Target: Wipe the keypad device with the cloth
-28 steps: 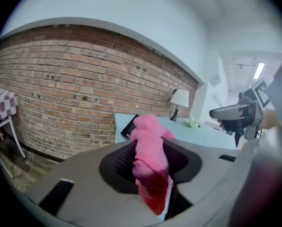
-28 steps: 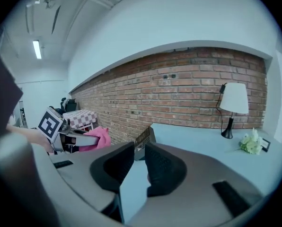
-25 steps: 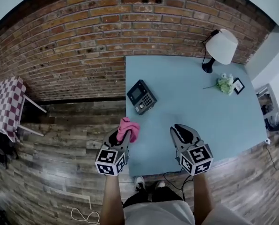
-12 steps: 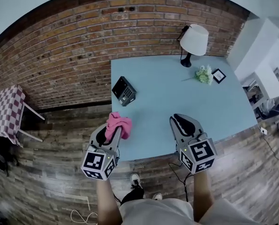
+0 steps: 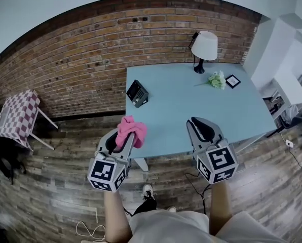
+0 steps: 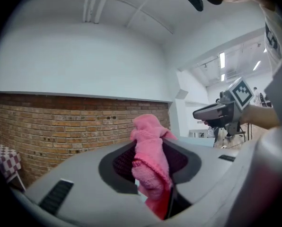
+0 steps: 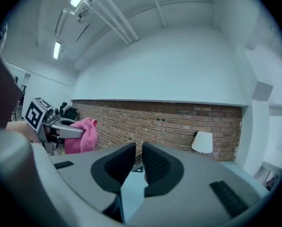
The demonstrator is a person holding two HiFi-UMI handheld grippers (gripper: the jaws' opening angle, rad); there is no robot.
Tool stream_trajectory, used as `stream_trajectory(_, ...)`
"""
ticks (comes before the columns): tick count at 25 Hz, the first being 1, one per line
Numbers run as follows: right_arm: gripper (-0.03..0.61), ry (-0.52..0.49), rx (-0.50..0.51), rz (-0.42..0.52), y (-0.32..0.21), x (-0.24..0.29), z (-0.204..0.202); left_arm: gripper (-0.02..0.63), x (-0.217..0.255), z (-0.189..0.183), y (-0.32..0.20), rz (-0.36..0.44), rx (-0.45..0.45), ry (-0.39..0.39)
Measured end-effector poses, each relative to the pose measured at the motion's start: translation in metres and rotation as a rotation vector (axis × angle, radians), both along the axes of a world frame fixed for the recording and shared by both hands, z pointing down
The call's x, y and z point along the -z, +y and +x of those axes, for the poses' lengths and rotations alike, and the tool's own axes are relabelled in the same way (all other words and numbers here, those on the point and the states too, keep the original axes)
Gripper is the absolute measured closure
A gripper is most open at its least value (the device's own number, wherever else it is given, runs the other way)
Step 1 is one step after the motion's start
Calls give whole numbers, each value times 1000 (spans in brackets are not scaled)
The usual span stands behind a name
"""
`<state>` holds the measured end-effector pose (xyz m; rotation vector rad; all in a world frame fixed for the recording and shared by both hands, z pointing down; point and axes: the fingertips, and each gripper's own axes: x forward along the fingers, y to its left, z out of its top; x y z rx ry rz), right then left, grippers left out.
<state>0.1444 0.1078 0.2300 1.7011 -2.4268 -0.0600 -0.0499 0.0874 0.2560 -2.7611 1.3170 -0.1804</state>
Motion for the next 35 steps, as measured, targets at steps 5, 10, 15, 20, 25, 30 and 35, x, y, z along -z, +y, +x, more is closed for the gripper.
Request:
stream_trajectory(5,515,26,10,21,52,6,-1,445,16,5,55,42,-5,-16)
stream_trajectory(10,517,32,9,22,96,13,2,445,28,13,101,65,-20,-20)
stream_trajectory(15,517,32,4,8,129,11,6,445,29,17,135,69,-27,-25)
stream_trajectory(20,517,26,3,-10,152,9,7,445,30,17,158,67,-25,-24)
stream_trajectory(25,518,35,4,-17,165,6,8,445,29,18,172,61,-27,-27)
stream_trajectory(30,517,35,0,-21,172,2,10,445,25,19,180,53,-32,-32)
stream_trajectory(35,517,39,-4,-28,171,1,14,445,23,24,182,44,-39,-32)
